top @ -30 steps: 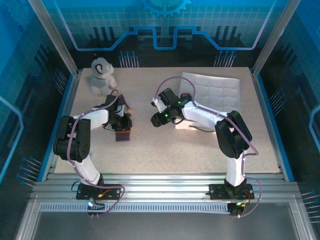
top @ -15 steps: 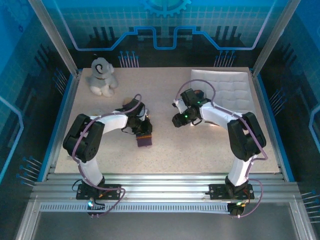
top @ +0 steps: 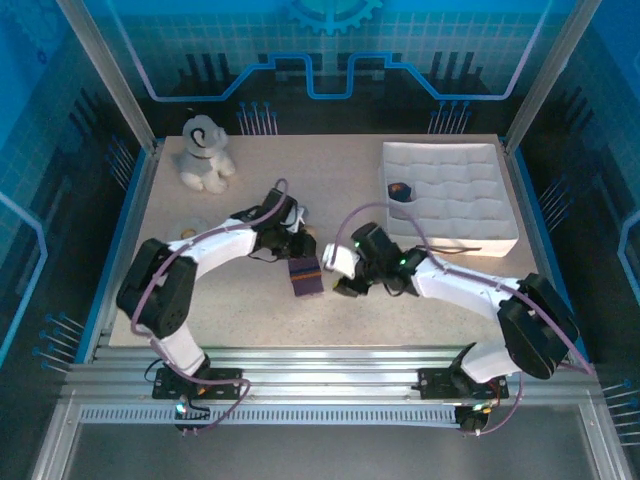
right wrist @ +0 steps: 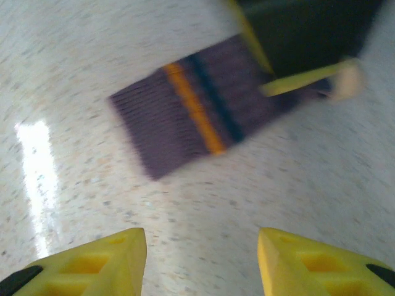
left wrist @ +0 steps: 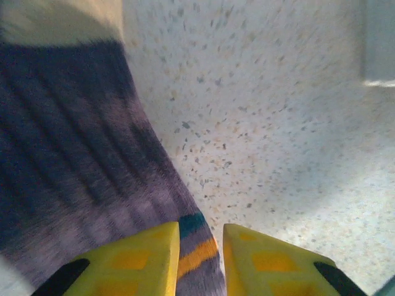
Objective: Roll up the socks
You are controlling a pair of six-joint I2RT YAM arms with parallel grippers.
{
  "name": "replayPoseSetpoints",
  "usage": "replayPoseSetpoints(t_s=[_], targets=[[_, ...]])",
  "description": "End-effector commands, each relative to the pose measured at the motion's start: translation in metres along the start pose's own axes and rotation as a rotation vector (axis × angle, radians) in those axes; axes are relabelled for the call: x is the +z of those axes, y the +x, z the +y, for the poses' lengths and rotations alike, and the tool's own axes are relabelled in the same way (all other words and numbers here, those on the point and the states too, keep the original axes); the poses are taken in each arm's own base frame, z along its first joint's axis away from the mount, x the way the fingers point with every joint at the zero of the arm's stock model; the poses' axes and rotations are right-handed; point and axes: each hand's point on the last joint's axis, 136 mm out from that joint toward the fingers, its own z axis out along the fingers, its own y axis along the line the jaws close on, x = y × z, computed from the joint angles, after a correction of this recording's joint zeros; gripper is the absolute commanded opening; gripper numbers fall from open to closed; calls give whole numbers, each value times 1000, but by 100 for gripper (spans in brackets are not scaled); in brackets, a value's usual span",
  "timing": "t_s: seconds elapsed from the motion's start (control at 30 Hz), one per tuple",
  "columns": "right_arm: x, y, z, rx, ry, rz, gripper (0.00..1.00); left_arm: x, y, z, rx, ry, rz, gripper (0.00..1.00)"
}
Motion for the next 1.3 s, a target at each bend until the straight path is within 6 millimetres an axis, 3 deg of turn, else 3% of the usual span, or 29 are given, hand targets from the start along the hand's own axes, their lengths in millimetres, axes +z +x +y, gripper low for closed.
replayPoseSetpoints(t_s=[0.0, 0.2, 0.23, 0.5, 1.07, 1.13, 1.2, 1.27], targets=[[14, -6, 2, -246, 55, -3, 51, -32, 2, 14, -4, -5, -13, 25], [39, -12, 10, -339, 11, 58, 50, -56, 18, 45, -56, -16, -38, 25], [42, -20, 8, -355, 14, 50, 50, -58, 21, 48, -64, -16, -42, 25], [68, -28, 21, -430, -75, 79, 48, -59, 36, 67, -96, -20, -42, 25], [100, 4, 28, -453, -157, 220, 48, -62, 42, 75, -54, -28, -29, 25], [103, 9, 26, -450, -157, 252, 36, -63, 41, 74, -27, -24, -35, 24], [105, 11, 22, -426, -159, 288, 12, -66, 40, 70, 19, -12, -55, 24], [102, 9, 20, -385, -177, 300, 0, -70, 39, 66, 77, 7, -89, 26]])
